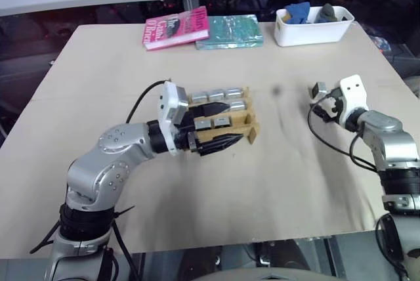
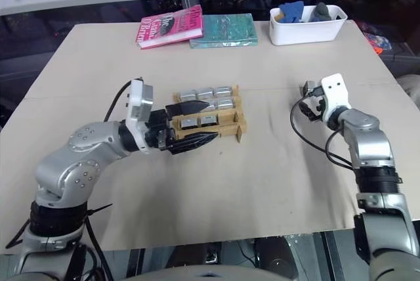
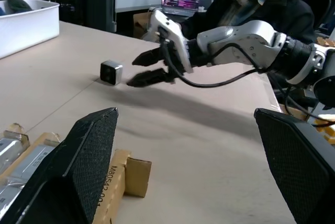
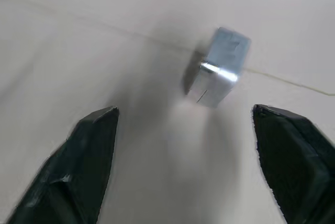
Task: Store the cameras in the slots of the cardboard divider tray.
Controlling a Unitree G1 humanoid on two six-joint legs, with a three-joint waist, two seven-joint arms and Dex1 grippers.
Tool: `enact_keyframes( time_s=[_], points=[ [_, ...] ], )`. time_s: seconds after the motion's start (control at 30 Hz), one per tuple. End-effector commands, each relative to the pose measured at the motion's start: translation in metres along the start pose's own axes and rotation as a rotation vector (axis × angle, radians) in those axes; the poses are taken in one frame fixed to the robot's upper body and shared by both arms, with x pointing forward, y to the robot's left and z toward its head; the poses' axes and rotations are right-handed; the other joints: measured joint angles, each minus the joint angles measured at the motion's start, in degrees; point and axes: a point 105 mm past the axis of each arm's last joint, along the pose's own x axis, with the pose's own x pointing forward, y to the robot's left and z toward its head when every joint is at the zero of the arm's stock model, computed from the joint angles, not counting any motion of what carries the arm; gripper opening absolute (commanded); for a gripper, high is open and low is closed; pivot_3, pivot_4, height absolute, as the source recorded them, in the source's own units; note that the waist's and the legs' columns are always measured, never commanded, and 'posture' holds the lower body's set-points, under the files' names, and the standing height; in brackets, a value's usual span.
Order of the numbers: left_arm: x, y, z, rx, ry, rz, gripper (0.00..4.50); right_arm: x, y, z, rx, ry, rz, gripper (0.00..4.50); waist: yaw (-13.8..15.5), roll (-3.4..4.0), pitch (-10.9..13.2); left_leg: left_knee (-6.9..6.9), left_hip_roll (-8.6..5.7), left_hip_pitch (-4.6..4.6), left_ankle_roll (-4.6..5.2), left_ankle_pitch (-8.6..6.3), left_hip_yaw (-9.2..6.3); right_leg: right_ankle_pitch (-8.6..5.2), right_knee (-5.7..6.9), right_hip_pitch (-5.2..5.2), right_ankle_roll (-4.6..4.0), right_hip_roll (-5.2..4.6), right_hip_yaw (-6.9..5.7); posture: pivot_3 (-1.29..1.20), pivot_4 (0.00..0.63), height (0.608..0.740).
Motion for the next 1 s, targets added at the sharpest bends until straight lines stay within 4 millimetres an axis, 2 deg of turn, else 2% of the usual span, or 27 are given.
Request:
enact_keyframes(
  time_s=[0.03, 0.2, 0.67, 0.77, 0.8, 0.83, 0.87, 0.9, 0.93, 0.97, 1.0],
  points=[
    [0.002, -0.001, 0.009, 0.041, -0.019, 0.007, 4.37, 0.005, -0.013, 0.021, 0.049, -0.078, -0.102, 3.88, 0.00, 0.00, 0.00, 0.00, 0.00, 0.00, 0.00, 0.00, 0.00, 0.00, 0.00, 0.00, 0.00, 0.01, 0.00, 0.00, 0.150, 0.740],
    [0.002, -0.001, 0.010, 0.037, -0.017, 0.015, 4.37, 0.019, -0.021, 0.024, 0.092, -0.091, -0.195, 3.88, 0.04, 0.01, 0.01, -0.03, 0.00, -0.01, 0.00, 0.00, 0.00, 0.00, -0.01, -0.01, 0.00, 0.00, 0.00, 0.00, 0.150, 0.740],
    [0.001, -0.003, 0.012, 0.028, -0.012, 0.026, 4.37, 0.042, -0.016, 0.018, 0.144, -0.081, -0.201, 3.88, -0.15, 0.04, 0.02, -0.07, 0.01, -0.01, 0.00, 0.00, 0.06, 0.00, -0.01, -0.05, 0.00, -0.06, 0.04, 0.00, 0.150, 0.740],
    [0.000, -0.002, 0.012, 0.028, -0.011, 0.032, 4.37, 0.045, -0.015, 0.016, 0.150, -0.076, -0.200, 3.19, -0.13, 0.04, 0.02, -0.07, 0.01, -0.01, -0.01, 0.00, 0.05, 0.00, -0.02, -0.05, 0.00, -0.08, 0.03, 0.00, 0.150, 0.740],
    [0.000, -0.002, 0.012, 0.028, -0.011, 0.034, 4.37, 0.045, -0.015, 0.016, 0.151, -0.075, -0.199, 2.60, -0.14, 0.04, 0.02, -0.07, 0.01, -0.01, 0.00, 0.00, 0.07, 0.00, -0.02, -0.05, 0.00, -0.08, 0.04, 0.00, 0.150, 0.740],
    [-0.001, -0.002, 0.012, 0.028, -0.010, 0.036, 4.37, 0.045, -0.015, 0.015, 0.146, -0.073, -0.195, 2.33, -0.14, 0.04, 0.03, -0.07, 0.01, -0.01, 0.00, 0.00, 0.07, 0.00, -0.02, -0.05, 0.00, -0.08, 0.04, 0.00, 0.150, 0.740],
    [-0.001, -0.002, 0.011, 0.027, -0.011, 0.039, 4.37, 0.045, -0.015, 0.015, 0.140, -0.071, -0.191, 1.80, -0.13, 0.05, 0.03, -0.07, 0.01, -0.01, 0.00, 0.00, 0.07, 0.00, -0.02, -0.05, 0.00, -0.08, 0.04, 0.00, 0.150, 0.740],
    [-0.001, -0.001, 0.011, 0.027, -0.012, 0.044, 4.37, 0.044, -0.015, 0.017, 0.131, -0.075, -0.184, 1.54, -0.13, 0.05, 0.03, -0.07, 0.01, -0.01, 0.00, 0.00, 0.07, 0.00, -0.01, -0.05, 0.00, -0.08, 0.03, 0.00, 0.150, 0.740],
    [-0.001, -0.001, 0.011, 0.026, -0.013, 0.048, 4.37, 0.043, -0.015, 0.018, 0.120, -0.078, -0.177, 1.03, -0.12, 0.05, 0.03, -0.07, 0.01, -0.01, 0.00, 0.00, 0.06, 0.00, -0.01, -0.05, 0.00, -0.09, 0.03, 0.00, 0.150, 0.740],
    [-0.001, 0.000, 0.011, 0.026, -0.014, 0.052, 4.37, 0.041, -0.015, 0.020, 0.101, -0.083, -0.172, 0.81, -0.08, 0.05, 0.03, -0.07, 0.01, -0.01, 0.00, 0.00, 0.06, 0.00, -0.01, -0.05, 0.00, -0.09, 0.03, 0.00, 0.150, 0.740],
    [-0.001, 0.001, 0.011, 0.027, -0.016, 0.058, 4.37, 0.038, -0.016, 0.023, 0.071, -0.095, -0.163, 0.81, -0.07, 0.05, 0.03, -0.07, 0.01, -0.02, -0.01, 0.00, 0.06, 0.00, -0.02, -0.05, 0.00, -0.10, 0.03, 0.00, 0.150, 0.740]
  ],
)
